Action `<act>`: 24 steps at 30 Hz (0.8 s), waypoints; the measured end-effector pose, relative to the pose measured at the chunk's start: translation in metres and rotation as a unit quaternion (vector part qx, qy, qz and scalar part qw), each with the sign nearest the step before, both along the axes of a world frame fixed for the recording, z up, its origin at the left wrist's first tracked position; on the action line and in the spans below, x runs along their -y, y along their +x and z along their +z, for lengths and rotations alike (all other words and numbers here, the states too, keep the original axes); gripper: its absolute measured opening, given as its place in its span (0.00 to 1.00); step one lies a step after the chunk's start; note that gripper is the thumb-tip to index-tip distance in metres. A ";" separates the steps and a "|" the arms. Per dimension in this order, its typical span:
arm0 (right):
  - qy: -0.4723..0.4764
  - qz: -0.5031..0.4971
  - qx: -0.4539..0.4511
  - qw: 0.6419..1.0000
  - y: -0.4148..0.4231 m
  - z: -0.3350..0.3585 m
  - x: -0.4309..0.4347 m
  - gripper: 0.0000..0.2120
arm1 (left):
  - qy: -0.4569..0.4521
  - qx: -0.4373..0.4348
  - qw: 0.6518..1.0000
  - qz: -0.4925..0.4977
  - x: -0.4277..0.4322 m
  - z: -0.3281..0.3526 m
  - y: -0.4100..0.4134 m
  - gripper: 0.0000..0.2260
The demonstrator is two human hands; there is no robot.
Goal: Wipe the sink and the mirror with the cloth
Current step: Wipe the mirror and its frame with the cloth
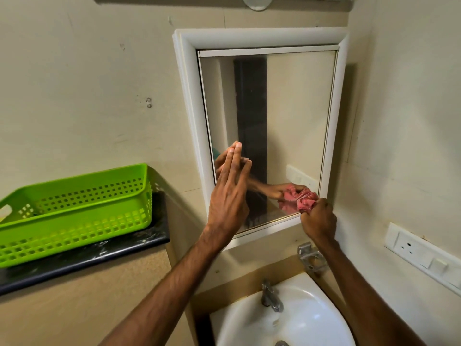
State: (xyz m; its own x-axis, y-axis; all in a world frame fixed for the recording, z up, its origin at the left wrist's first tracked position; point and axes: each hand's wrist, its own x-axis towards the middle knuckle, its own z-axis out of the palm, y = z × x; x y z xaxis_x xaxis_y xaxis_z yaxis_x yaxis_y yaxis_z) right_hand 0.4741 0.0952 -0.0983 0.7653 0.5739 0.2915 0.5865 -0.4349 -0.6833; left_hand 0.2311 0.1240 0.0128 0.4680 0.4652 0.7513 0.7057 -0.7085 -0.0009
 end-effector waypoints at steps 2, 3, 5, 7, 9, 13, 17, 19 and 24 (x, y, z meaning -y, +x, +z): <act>0.008 0.011 -0.005 1.000 -0.021 -0.005 -0.004 0.26 | 0.001 0.019 1.000 -0.018 0.000 0.000 -0.003 0.34; 0.017 0.020 -0.015 1.000 -0.031 -0.009 -0.006 0.24 | 0.002 0.028 0.999 -0.021 0.001 0.001 -0.005 0.31; 0.036 0.031 -0.039 0.998 -0.049 -0.017 -0.007 0.23 | 0.010 0.053 0.998 -0.024 0.006 0.002 -0.009 0.28; 0.052 0.032 -0.041 0.997 -0.061 -0.024 -0.006 0.23 | 0.036 0.082 0.996 -0.027 0.012 0.001 -0.013 0.29; 0.063 0.038 -0.042 0.996 -0.070 -0.028 -0.004 0.24 | 0.053 0.095 0.994 -0.022 0.017 0.000 -0.018 0.29; 0.078 0.061 -0.052 0.994 -0.084 -0.028 -0.003 0.22 | 0.038 0.090 0.995 0.002 0.014 -0.004 -0.024 0.30; 0.091 0.094 -0.070 0.989 -0.110 -0.026 0.001 0.20 | 0.022 0.095 0.995 -0.010 0.017 -0.003 -0.025 0.36; 0.083 0.125 -0.094 0.984 -0.125 -0.025 0.003 0.18 | 0.029 0.076 0.997 -0.002 0.012 -0.006 -0.024 0.34; 0.065 0.208 -0.140 0.966 -0.172 -0.018 0.004 0.24 | 0.046 0.051 0.997 0.026 -0.007 -0.019 -0.026 0.25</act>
